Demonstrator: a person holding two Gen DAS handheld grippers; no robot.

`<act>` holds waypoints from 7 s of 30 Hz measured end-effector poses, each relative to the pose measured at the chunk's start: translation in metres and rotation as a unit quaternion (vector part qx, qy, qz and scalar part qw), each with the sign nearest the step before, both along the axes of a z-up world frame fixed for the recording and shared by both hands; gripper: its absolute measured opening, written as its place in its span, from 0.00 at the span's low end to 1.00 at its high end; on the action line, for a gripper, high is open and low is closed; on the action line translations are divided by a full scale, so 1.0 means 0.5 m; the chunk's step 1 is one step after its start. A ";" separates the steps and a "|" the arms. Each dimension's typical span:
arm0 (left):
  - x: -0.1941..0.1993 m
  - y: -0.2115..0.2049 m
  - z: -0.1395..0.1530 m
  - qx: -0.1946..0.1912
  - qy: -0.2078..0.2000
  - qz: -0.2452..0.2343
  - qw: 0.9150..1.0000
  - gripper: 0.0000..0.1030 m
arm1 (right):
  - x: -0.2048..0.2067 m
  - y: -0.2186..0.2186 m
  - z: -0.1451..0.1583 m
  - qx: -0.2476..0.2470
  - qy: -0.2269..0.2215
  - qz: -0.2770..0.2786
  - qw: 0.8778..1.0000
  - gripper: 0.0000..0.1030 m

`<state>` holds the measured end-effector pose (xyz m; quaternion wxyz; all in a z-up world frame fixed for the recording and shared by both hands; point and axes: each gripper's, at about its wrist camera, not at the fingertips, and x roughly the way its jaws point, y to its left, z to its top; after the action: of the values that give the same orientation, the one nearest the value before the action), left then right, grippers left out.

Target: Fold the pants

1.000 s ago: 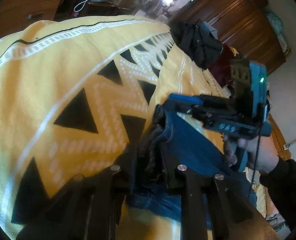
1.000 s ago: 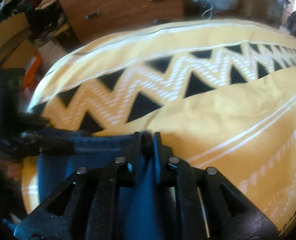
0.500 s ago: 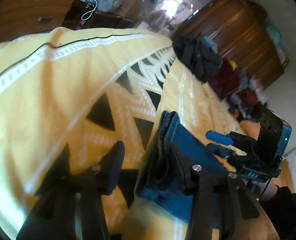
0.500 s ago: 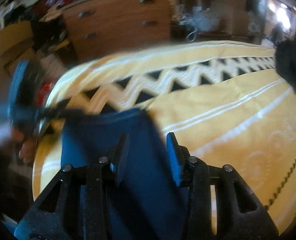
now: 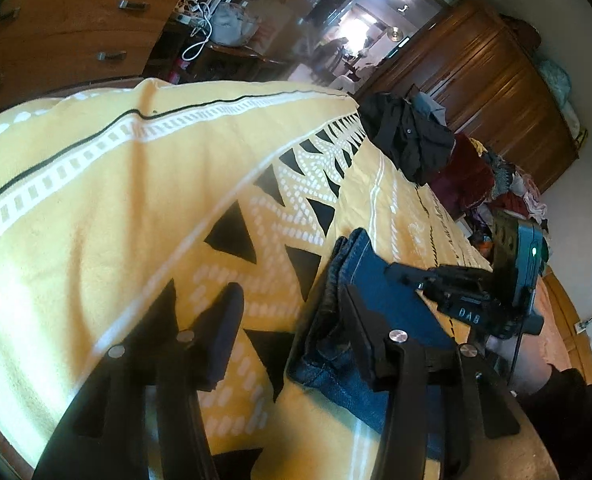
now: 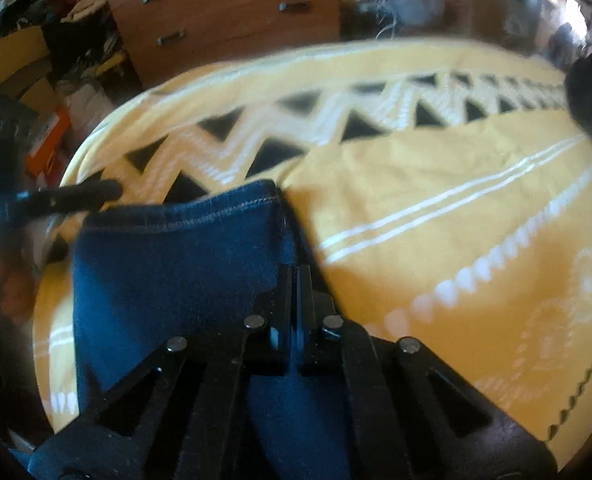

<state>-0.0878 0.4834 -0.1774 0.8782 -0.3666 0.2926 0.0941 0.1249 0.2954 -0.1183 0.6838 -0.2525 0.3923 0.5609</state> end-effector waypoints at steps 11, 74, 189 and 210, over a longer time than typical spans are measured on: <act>-0.091 0.016 0.021 0.021 -0.006 0.080 0.997 0.55 | -0.055 -0.032 0.089 0.081 0.008 -0.028 0.996 0.14; 0.258 -0.422 0.181 0.067 -0.101 -0.195 0.973 0.05 | -0.031 -0.866 0.144 0.184 0.048 -0.429 0.883 0.37; 0.131 -0.495 0.062 0.033 -0.006 -0.257 0.966 0.46 | -0.169 -0.634 -0.112 0.066 0.024 -0.230 0.971 0.35; 0.477 -0.583 -0.050 -0.068 0.076 -0.431 0.897 0.49 | -0.322 -0.600 -0.119 -0.021 -0.188 -0.203 0.961 0.46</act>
<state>0.1505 0.1920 -0.2024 0.7807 -0.2551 0.4937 -0.2858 -0.0360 -0.0048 -0.1775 0.8393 -0.2829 0.3111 0.3445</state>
